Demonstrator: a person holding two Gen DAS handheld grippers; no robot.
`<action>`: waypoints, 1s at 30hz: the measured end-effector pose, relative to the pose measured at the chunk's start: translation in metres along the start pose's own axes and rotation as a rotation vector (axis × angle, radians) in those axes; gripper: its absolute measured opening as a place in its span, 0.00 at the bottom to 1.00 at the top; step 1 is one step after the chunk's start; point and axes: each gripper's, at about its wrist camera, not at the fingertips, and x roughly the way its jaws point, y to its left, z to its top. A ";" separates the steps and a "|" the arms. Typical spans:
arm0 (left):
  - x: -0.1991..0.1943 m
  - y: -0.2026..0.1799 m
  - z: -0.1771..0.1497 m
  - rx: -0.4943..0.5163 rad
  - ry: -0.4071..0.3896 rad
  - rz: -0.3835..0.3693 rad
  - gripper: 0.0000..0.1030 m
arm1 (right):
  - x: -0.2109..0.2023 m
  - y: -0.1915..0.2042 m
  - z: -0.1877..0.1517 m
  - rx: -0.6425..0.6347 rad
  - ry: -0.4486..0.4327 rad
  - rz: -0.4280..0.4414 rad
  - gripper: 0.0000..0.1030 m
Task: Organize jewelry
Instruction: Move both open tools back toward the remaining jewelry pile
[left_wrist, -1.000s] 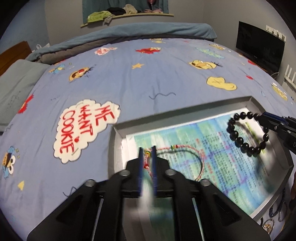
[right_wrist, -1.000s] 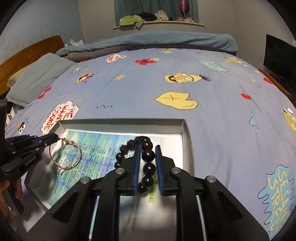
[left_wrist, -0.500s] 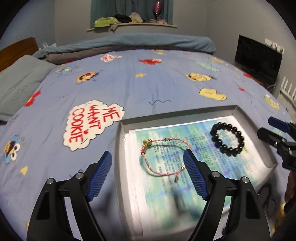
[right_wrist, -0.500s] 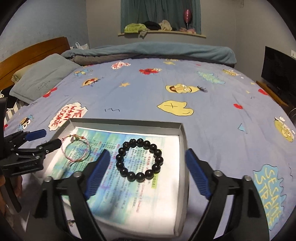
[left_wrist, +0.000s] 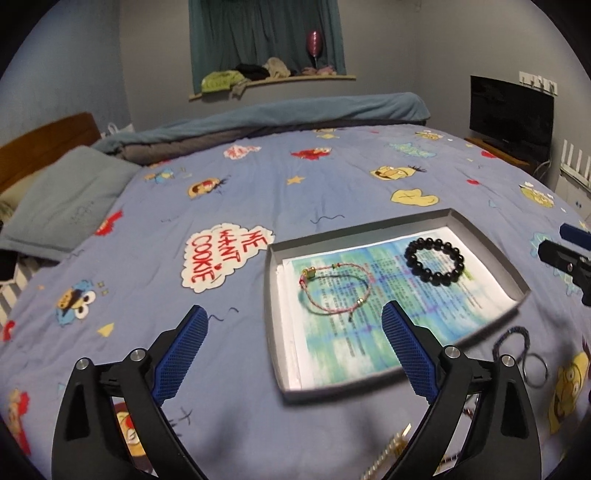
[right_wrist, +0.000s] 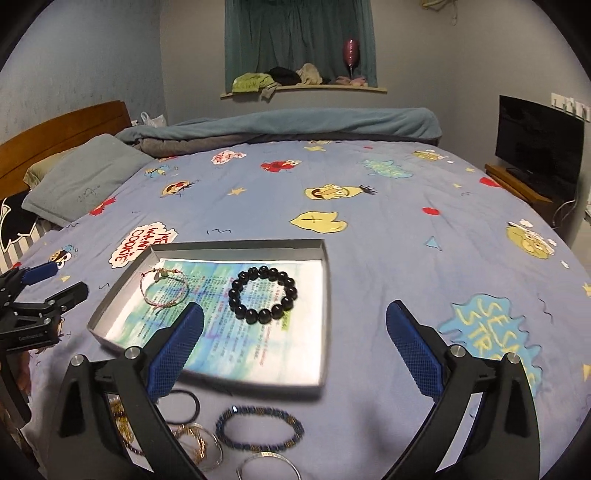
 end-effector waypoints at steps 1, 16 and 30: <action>-0.003 -0.001 -0.002 0.003 -0.003 0.000 0.92 | -0.006 -0.001 -0.003 0.001 -0.007 -0.007 0.95; -0.039 0.010 -0.040 -0.054 0.011 0.004 0.94 | -0.041 -0.007 -0.037 -0.037 0.001 -0.053 0.95; -0.040 0.005 -0.099 -0.067 0.069 -0.014 0.95 | -0.037 -0.005 -0.084 -0.060 0.094 -0.003 0.95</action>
